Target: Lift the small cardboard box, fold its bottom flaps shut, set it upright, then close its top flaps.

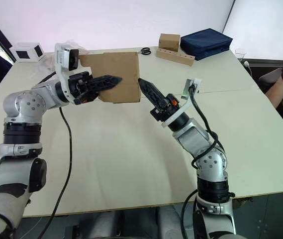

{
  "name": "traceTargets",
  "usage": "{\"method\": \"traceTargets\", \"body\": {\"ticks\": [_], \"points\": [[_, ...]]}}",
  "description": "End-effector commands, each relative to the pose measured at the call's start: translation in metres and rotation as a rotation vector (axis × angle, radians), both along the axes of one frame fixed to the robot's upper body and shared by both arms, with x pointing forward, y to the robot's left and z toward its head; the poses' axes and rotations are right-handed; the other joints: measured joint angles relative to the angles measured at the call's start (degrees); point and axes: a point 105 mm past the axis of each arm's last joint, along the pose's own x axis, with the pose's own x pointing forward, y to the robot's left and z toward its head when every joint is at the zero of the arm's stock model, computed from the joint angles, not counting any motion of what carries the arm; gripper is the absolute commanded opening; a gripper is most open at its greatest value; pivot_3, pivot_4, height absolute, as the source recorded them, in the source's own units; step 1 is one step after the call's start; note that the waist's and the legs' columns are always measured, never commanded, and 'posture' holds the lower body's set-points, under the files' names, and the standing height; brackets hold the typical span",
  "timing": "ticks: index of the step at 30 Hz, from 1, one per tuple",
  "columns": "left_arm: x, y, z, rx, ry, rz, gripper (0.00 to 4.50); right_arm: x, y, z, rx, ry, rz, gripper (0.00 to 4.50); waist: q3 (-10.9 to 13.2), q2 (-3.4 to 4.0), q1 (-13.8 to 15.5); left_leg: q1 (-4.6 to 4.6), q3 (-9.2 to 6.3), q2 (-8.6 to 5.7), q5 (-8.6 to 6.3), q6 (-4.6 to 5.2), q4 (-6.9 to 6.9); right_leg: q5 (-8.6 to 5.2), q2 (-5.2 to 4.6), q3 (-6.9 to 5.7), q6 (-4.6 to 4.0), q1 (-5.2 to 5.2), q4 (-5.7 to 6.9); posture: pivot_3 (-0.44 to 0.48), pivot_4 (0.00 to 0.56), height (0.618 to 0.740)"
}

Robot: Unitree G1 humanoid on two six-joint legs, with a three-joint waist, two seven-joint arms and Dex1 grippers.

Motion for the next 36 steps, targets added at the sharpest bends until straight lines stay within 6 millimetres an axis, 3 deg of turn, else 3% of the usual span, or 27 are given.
{"method": "traceTargets", "body": {"ticks": [1,4,9,13,17,20,26,36], "points": [[-0.01,-0.004,0.009,0.103,-0.085,-0.03,0.0,-0.014,-0.013,0.007,-0.048,-0.057,-0.008,0.07,0.0,0.0,0.05,0.0,0.0,0.0,0.0,0.0,0.0,0.0,-0.02,0.0,0.0,0.01,0.0,0.0,0.15,0.74],[-0.014,-0.001,0.009,0.22,-0.129,-0.033,0.0,-0.024,-0.037,-0.002,-0.142,-0.044,-0.037,0.07,0.0,0.0,0.37,-0.04,-0.01,-0.02,-0.01,0.02,-0.01,0.0,-0.04,-0.01,0.0,0.02,-0.03,0.0,0.15,0.74],[-0.011,-0.002,-0.009,0.643,-0.306,0.024,0.0,-0.057,-0.059,-0.044,-0.538,0.029,0.071,0.07,0.02,0.02,0.99,-0.01,0.02,-0.03,-0.14,0.25,0.01,0.0,-0.02,0.0,0.01,0.07,-0.08,0.0,0.15,0.74],[-0.017,0.003,-0.023,0.971,-0.38,-0.013,0.0,-0.073,-0.059,-0.053,-0.695,0.044,0.158,0.07,0.03,0.06,1.03,0.05,0.05,0.01,-0.16,0.3,-0.02,-0.01,0.08,0.06,0.01,0.08,-0.07,0.0,0.15,0.74],[-0.018,-0.003,-0.03,1.177,-0.434,-0.026,0.0,-0.079,-0.054,-0.064,-0.85,0.045,0.22,0.07,0.08,-0.01,1.56,0.02,0.05,0.01,-0.18,0.33,0.03,-0.01,0.08,0.06,0.01,0.1,-0.09,0.0,0.15,0.74],[-0.026,-0.011,-0.036,1.261,-0.418,-0.052,0.0,-0.083,-0.047,-0.072,-0.937,0.02,0.259,0.07,0.12,-0.07,1.72,-0.02,0.04,0.0,-0.19,0.33,0.05,-0.02,0.06,0.05,0.02,0.1,-0.12,0.0,0.15,0.74],[-0.037,-0.008,-0.071,1.42,-0.358,-0.07,0.0,-0.082,-0.041,-0.085,-1.013,-0.005,0.244,0.07,0.15,-0.13,1.58,-0.03,0.02,0.01,-0.19,0.34,0.05,-0.02,0.07,0.05,0.02,0.08,-0.1,0.0,0.15,0.74],[-0.057,-0.02,-0.092,1.449,-0.268,-0.067,0.0,-0.078,-0.046,-0.101,-1.066,0.008,0.186,0.07,0.17,-0.16,1.85,-0.04,0.02,0.0,-0.19,0.34,0.09,-0.02,0.04,0.05,0.02,0.1,-0.1,0.0,0.15,0.74]]}}
